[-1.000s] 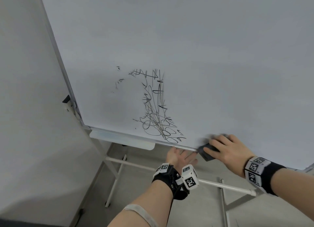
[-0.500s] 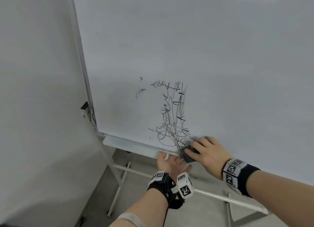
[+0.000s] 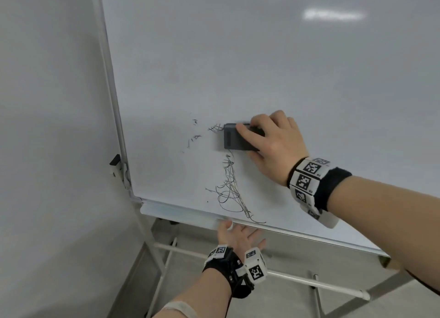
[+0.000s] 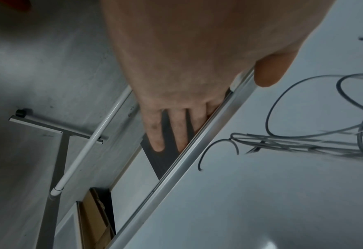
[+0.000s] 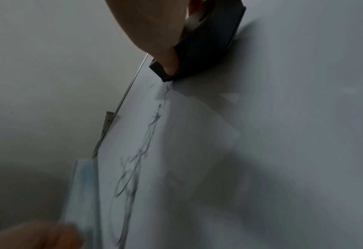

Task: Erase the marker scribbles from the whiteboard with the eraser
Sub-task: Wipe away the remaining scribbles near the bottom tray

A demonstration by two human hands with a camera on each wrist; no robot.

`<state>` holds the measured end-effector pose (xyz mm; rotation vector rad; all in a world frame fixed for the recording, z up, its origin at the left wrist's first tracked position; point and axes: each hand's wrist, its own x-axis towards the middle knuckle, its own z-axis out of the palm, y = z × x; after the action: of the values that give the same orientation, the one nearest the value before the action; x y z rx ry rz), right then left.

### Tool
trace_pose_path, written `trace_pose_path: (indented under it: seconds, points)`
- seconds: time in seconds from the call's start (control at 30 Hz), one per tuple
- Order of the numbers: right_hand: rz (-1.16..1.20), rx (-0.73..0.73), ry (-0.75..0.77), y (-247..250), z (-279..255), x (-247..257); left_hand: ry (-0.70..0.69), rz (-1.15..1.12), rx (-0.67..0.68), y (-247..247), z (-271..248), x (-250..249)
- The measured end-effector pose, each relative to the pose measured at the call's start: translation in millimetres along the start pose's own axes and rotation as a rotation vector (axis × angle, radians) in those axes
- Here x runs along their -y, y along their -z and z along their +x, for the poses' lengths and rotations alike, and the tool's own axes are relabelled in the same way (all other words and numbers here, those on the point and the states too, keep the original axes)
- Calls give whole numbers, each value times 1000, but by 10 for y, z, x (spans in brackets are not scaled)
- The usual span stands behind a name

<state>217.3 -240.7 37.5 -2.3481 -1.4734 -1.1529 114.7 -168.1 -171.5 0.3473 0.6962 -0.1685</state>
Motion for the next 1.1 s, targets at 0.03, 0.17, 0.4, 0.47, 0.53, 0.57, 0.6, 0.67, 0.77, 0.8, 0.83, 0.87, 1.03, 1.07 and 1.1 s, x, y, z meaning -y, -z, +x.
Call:
trace_pose_path:
  seconds: [0.03,0.17,0.4,0.47,0.53,0.57,0.6,0.67,0.77,0.8,0.83,0.87,1.03,1.07,1.1]
  points:
    - [6,28,23,-86,-111,50,-13,12,-9,-12,-1,12]
    - [6,178,160,-424,-749,229,-37,-79,-47,-84,-46,4]
    - [-15,450,273,-658,-1540,368,-136,109,-148,-94,-112,11]
    - [-20,481,285,-680,-1615,379,-145,119,-149,-96,-105,18]
    - [-25,487,324,-663,-1576,350,-135,87,-161,-65,-74,25]
    - [-30,468,337,-641,-1490,323,-116,56,-141,-33,-43,27]
    - [-29,429,335,-609,-1373,290,-96,11,-118,-5,-14,23]
    - [-27,322,301,-519,-1075,210,-54,-77,-58,23,7,13]
    - [-37,193,215,-333,-533,87,-48,-116,-40,-21,-1,-2]
    - [-36,162,185,-272,-361,48,-50,-111,-43,-38,-9,8]
    - [-36,133,155,-211,-200,12,-51,-99,-44,-48,-17,14]
    - [-35,107,122,-161,-60,-14,-51,-80,-59,-48,-1,18]
    - [-8,22,38,-123,145,39,-41,-70,-74,-45,-11,-20]
    - [-6,21,45,-162,99,75,-48,-64,-76,-52,-21,-30]
    - [-5,29,59,-215,35,116,-51,-59,-80,-60,-33,-28]
